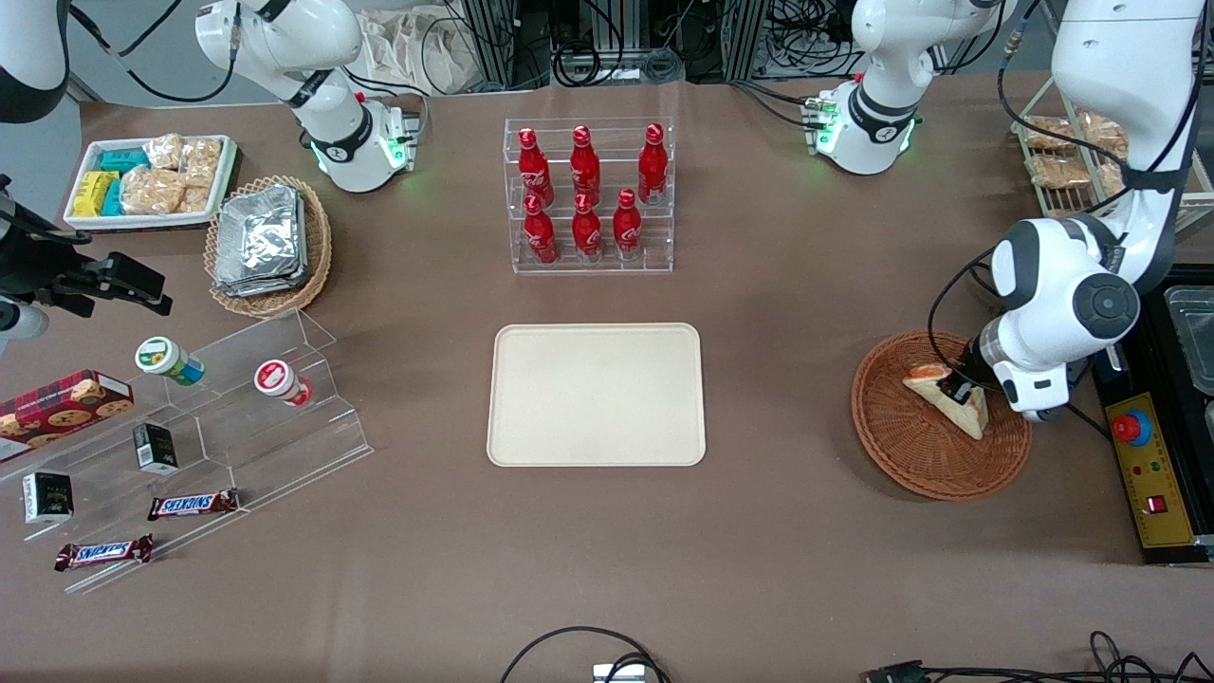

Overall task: Place sandwich from basket to tray
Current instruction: 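Close the left gripper on the sandwich and lift it, then carry the sandwich with the left gripper over the cream tray and lower it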

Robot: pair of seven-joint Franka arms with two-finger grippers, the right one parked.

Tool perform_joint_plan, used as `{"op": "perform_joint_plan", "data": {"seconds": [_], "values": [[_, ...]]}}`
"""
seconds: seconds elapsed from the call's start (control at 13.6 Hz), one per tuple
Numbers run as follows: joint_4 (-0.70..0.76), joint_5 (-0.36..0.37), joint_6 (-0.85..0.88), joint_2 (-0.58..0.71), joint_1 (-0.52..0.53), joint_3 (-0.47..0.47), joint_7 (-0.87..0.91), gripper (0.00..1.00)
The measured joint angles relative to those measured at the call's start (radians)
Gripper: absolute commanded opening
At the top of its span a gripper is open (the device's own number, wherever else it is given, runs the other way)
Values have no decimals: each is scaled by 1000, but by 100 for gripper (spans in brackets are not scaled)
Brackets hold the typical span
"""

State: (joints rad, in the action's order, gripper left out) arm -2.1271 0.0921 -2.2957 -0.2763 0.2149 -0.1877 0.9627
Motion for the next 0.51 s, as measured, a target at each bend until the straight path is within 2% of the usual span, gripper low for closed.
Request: {"op": "perform_joint_plan", "data": {"seconds": [0.37, 0.51], "values": [[263, 1, 310, 17, -42, -84, -1, 0], [347, 1, 349, 5, -101, -139, -14, 0]]}}
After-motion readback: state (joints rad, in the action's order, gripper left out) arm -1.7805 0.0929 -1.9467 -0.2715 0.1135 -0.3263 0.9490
